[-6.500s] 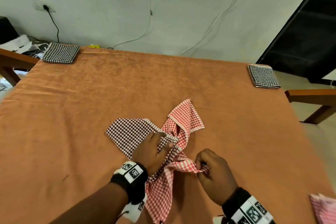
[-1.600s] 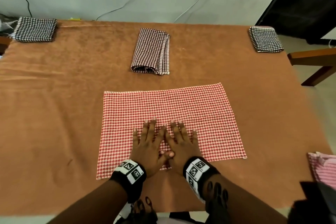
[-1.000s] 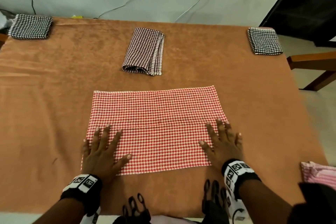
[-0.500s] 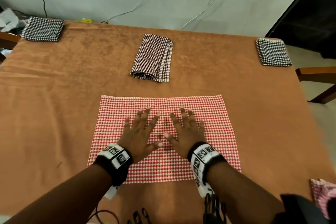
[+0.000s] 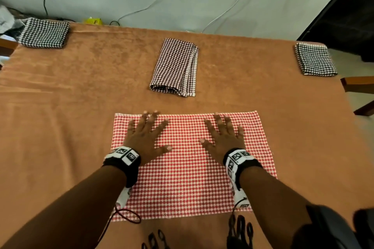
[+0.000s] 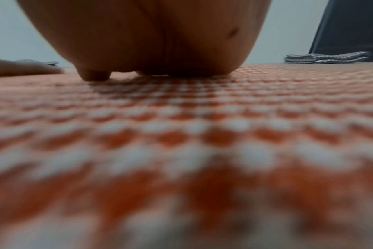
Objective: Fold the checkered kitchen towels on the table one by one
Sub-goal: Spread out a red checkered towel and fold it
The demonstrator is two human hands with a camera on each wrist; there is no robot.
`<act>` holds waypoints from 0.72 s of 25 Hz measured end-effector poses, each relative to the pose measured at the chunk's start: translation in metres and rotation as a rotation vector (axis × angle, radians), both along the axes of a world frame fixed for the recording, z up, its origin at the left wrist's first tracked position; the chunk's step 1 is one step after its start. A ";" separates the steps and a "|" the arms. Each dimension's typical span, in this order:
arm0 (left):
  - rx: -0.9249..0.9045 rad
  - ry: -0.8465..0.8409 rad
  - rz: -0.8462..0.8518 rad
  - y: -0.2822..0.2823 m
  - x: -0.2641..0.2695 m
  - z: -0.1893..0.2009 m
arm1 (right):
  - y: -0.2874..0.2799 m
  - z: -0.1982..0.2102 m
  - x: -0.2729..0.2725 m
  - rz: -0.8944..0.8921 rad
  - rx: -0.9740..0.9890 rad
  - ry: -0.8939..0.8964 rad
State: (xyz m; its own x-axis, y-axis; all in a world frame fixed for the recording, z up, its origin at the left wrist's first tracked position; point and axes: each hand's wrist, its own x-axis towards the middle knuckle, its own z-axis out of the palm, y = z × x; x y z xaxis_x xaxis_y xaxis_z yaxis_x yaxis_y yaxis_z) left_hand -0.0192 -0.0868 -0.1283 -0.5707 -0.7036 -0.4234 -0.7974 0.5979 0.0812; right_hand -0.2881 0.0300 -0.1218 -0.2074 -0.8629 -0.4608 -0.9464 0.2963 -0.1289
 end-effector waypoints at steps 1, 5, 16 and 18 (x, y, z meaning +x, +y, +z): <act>0.006 -0.014 0.058 -0.010 0.013 0.000 | 0.002 -0.001 -0.014 -0.039 -0.002 0.014; 0.027 -0.100 0.198 -0.034 0.056 0.000 | 0.012 -0.004 -0.061 -0.177 0.024 0.054; -0.034 -0.008 0.337 -0.050 0.072 0.002 | 0.009 0.003 -0.085 -0.245 -0.037 0.030; -0.168 0.074 0.330 -0.057 0.077 0.010 | 0.004 0.014 -0.093 -0.298 -0.159 0.049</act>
State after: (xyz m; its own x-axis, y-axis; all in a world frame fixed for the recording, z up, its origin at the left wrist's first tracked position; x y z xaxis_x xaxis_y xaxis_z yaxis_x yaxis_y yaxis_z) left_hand 0.0576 -0.1434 -0.1186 -0.3260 -0.9110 -0.2525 -0.9452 0.3193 0.0683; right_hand -0.3810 0.0340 -0.1076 -0.4795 -0.8216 -0.3084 -0.8276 0.5402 -0.1523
